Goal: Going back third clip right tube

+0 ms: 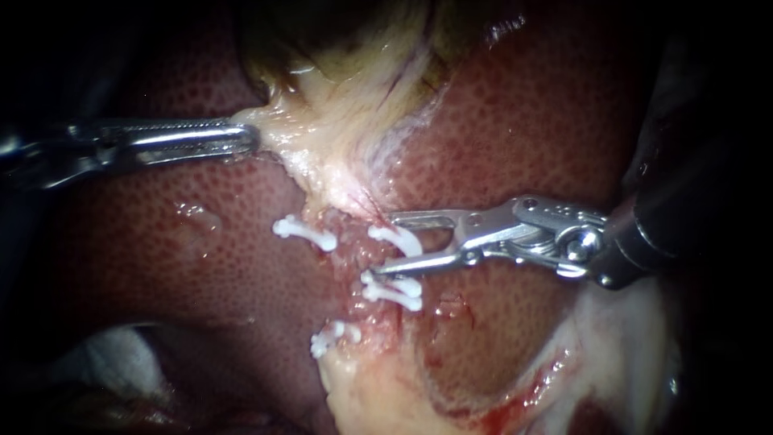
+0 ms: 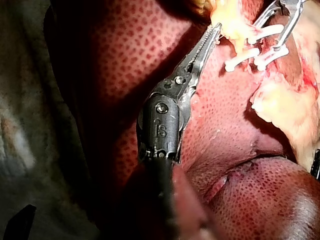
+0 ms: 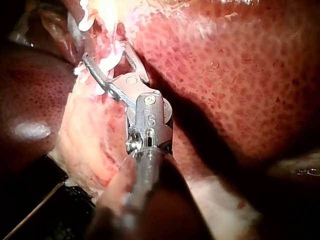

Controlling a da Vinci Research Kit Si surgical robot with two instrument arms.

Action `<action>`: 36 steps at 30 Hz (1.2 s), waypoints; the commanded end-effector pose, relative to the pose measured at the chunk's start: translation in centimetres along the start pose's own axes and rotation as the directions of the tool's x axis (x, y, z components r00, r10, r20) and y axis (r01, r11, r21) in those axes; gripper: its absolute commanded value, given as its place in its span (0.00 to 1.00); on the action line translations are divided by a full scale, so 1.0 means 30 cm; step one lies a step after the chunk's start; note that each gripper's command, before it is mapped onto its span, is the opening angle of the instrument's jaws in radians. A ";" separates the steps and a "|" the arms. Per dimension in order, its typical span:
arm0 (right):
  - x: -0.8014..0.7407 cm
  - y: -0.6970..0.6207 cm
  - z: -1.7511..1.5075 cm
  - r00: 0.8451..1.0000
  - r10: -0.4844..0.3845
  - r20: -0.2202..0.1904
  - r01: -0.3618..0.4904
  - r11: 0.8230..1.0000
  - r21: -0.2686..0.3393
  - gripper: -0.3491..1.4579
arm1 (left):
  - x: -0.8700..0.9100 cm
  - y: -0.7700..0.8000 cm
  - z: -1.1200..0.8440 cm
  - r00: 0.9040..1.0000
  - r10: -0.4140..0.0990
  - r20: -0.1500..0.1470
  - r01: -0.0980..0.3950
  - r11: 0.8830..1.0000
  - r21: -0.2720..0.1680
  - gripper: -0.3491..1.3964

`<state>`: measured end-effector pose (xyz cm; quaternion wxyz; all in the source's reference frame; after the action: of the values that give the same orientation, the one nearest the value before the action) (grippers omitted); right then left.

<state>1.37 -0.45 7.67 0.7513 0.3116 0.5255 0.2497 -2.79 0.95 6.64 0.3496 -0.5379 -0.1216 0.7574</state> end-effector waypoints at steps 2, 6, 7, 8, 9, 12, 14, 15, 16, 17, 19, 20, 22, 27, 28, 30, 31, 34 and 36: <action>-0.0009 -0.0004 0.004 1.000 0.007 0.003 -0.007 1.000 0.009 0.47 | -0.0001 0.0000 0.0002 1.000 0.000 0.000 0.000 1.000 0.000 0.00; -0.0043 -0.0016 0.015 1.000 0.024 0.011 -0.024 0.999 0.032 0.47 | -0.0002 0.0001 0.0004 1.000 0.001 0.000 -0.001 1.000 0.001 0.00; -0.0050 -0.0019 0.017 1.000 0.021 0.014 -0.021 0.999 0.040 0.47 | -0.0002 0.0002 0.0005 1.000 0.001 0.000 -0.001 1.000 0.001 0.00; -0.0056 -0.0022 0.018 1.000 0.025 0.015 -0.025 0.999 0.042 0.47 | -0.0003 0.0002 0.0004 1.000 0.001 0.000 -0.001 1.000 0.001 0.00; -0.0061 -0.0025 0.020 0.999 0.029 0.016 -0.029 0.999 0.045 0.47 | -0.0003 0.0002 0.0004 1.000 0.001 0.000 -0.001 1.000 0.001 0.00; -0.0060 -0.0024 0.020 0.999 0.028 0.016 -0.029 0.999 0.046 0.47 | -0.0003 0.0002 0.0004 1.000 0.001 0.000 -0.001 1.000 0.001 0.00; -0.0061 -0.0020 0.020 0.999 0.028 0.016 -0.029 0.999 0.045 0.47 | -0.0003 0.0002 0.0004 1.000 0.001 0.000 -0.001 1.000 0.001 0.00; -0.0061 -0.0018 0.020 0.999 0.028 0.016 -0.029 0.999 0.045 0.47 | -0.0002 0.0002 0.0004 1.000 0.001 0.000 -0.001 1.000 0.001 0.00; -0.0061 -0.0017 0.020 0.999 0.028 0.016 -0.029 0.999 0.045 0.47 | -0.0003 0.0002 0.0004 1.000 0.001 0.000 -0.001 1.000 0.001 0.00; -0.0061 -0.0017 0.020 0.999 0.028 0.017 -0.029 0.998 0.048 0.47 | -0.0003 0.0002 0.0004 1.000 0.001 0.000 -0.001 1.000 0.001 0.00; -0.0061 -0.0016 0.020 0.999 0.028 0.017 -0.029 0.998 0.048 0.47 | -0.0002 0.0002 0.0004 1.000 0.001 0.000 -0.001 1.000 0.001 0.00; -0.0061 -0.0014 0.020 0.999 0.028 0.018 -0.029 0.998 0.050 0.47 | -0.0002 0.0002 0.0004 1.000 0.001 0.000 -0.001 1.000 0.001 0.00; -0.0058 -0.0003 0.020 0.999 0.030 0.011 -0.030 0.999 0.029 0.47 | -0.0002 0.0002 0.0004 1.000 0.001 0.000 -0.001 1.000 0.001 0.00; -0.0050 0.0051 0.017 0.999 0.035 -0.002 -0.035 0.999 -0.015 0.47 | -0.0002 0.0003 0.0003 1.000 0.001 0.000 -0.001 1.000 0.001 0.00; -0.0049 0.0060 0.016 0.999 0.036 -0.005 -0.036 0.999 -0.024 0.47 | -0.0002 0.0003 0.0003 1.000 0.001 0.000 -0.001 1.000 0.001 0.00; -0.0047 0.0078 0.014 0.999 0.039 -0.008 -0.039 0.999 -0.034 0.47 | -0.0002 0.0003 0.0002 1.000 0.001 0.000 -0.001 1.000 0.001 0.00; -0.0044 0.0083 0.013 0.999 0.040 -0.010 -0.040 0.998 -0.041 0.47 | -0.0002 0.0003 0.0002 1.000 0.001 0.000 -0.001 1.000 0.001 0.00; -0.0030 0.0095 0.010 0.999 0.052 -0.014 -0.052 0.997 -0.049 0.47 | -0.0002 0.0003 0.0002 1.000 0.001 0.000 -0.001 1.000 0.001 0.00; -0.0024 0.0092 0.008 0.998 0.053 -0.013 -0.054 0.997 -0.047 0.47 | -0.0002 0.0003 0.0003 1.000 0.001 0.000 -0.001 1.000 0.001 0.00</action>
<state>1.56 -0.37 7.97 0.7484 0.3062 0.5152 0.2841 -2.80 0.94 6.64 0.3496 -0.5380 -0.1209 0.7575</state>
